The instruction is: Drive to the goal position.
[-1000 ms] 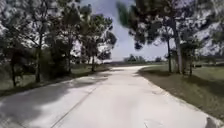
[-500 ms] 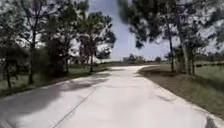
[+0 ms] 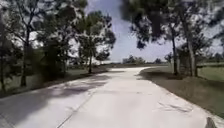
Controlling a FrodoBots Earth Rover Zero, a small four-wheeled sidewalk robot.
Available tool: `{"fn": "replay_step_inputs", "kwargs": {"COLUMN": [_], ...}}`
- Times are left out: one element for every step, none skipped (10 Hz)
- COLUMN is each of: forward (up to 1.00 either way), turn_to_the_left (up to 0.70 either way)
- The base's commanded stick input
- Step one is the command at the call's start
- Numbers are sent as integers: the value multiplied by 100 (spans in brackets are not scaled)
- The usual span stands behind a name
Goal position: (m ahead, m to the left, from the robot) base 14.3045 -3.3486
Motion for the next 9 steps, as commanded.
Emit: {"fn": "replay_step_inputs", "kwargs": {"forward": [70, 70, 70, 70, 70, 70, 70, 70, 70], "turn_to_the_left": [0, 0, 0, 0, 0, -6, -28, -35, -32]}}
